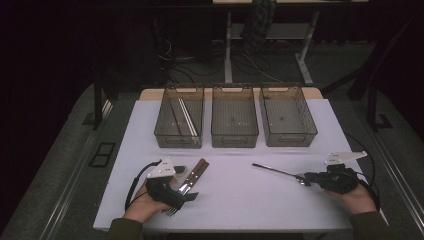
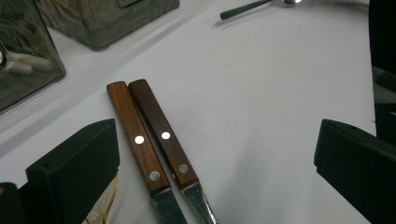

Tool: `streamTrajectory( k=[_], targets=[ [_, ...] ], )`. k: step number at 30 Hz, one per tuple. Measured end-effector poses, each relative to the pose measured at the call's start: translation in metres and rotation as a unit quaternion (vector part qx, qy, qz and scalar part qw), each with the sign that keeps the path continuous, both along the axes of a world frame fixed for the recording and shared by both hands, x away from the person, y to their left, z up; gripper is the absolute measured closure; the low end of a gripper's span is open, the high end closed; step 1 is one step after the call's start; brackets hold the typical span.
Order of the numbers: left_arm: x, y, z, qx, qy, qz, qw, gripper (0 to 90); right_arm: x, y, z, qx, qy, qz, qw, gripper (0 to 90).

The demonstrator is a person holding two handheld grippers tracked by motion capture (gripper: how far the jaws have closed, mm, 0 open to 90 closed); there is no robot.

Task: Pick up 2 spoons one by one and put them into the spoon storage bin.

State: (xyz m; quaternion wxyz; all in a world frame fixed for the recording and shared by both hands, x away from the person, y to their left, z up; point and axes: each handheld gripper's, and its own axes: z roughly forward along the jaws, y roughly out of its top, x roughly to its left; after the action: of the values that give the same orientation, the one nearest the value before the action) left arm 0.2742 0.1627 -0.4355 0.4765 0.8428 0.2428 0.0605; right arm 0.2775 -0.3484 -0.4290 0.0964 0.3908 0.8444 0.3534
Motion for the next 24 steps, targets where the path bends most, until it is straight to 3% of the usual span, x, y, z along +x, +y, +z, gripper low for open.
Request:
streamTrajectory(
  k=[24],
  targets=[
    [0.001,0.0,-0.002,0.0,0.004,0.004,1.0,0.0,0.014,0.014,0.026,0.033,-0.045,-0.025,0.9981,87.7]
  ],
)
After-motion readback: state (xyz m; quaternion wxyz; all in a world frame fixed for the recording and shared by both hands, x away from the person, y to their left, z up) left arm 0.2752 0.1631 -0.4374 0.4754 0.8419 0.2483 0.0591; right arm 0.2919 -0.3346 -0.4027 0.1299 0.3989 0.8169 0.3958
